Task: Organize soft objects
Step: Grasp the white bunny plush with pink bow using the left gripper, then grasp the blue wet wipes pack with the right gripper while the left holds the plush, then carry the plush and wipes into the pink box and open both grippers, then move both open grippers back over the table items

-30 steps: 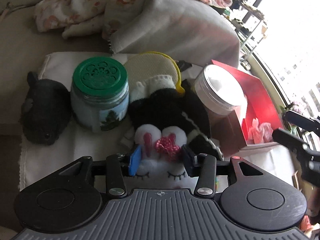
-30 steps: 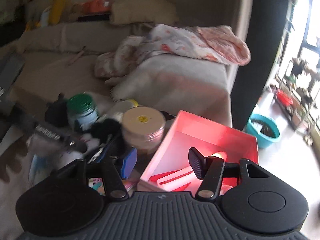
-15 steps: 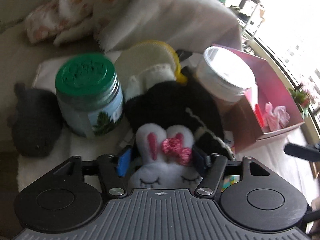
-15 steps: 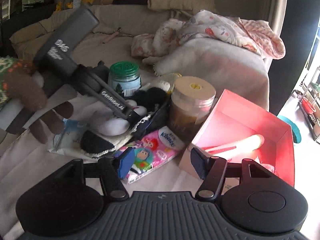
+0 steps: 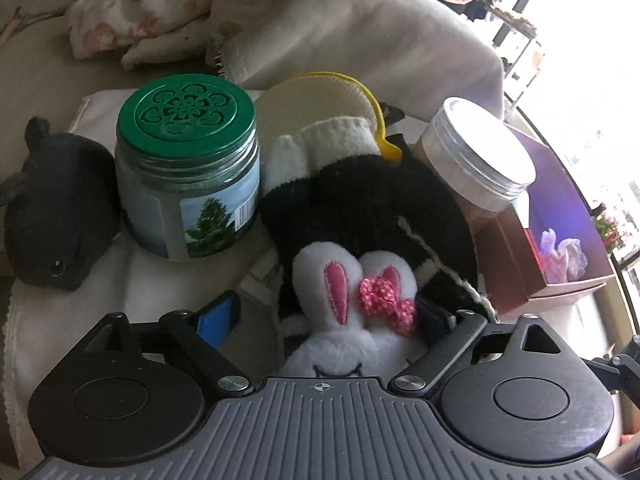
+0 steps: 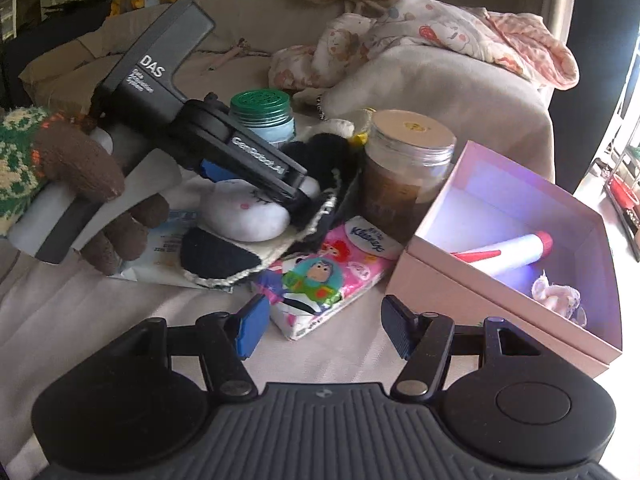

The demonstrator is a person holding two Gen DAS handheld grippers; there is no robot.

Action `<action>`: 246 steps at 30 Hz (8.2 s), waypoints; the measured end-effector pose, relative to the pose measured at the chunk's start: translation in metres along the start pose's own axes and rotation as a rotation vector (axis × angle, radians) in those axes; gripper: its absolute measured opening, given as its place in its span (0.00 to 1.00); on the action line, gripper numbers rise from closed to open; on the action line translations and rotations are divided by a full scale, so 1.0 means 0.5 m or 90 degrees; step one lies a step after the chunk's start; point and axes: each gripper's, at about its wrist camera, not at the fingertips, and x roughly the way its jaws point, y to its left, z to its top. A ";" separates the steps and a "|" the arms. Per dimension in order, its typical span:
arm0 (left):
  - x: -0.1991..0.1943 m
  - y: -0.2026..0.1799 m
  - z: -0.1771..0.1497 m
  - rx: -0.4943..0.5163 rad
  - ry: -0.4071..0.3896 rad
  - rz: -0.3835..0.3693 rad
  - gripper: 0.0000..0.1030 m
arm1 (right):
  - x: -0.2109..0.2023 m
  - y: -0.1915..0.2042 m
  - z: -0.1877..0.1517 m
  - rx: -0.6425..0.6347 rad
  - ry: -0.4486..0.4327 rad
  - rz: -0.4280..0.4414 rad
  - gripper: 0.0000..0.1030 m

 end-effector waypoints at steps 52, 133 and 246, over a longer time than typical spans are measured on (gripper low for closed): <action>-0.265 0.251 -0.219 -0.002 -0.063 -0.060 0.55 | 0.130 0.110 0.086 -0.066 0.166 0.152 0.28; -0.066 -0.358 0.282 0.186 -0.049 -0.139 0.51 | -0.131 -0.484 0.066 0.206 -0.141 -0.222 0.73; -0.077 0.294 0.043 -0.069 -0.130 -0.006 0.70 | 0.122 0.050 -0.051 0.063 -0.010 0.016 1.00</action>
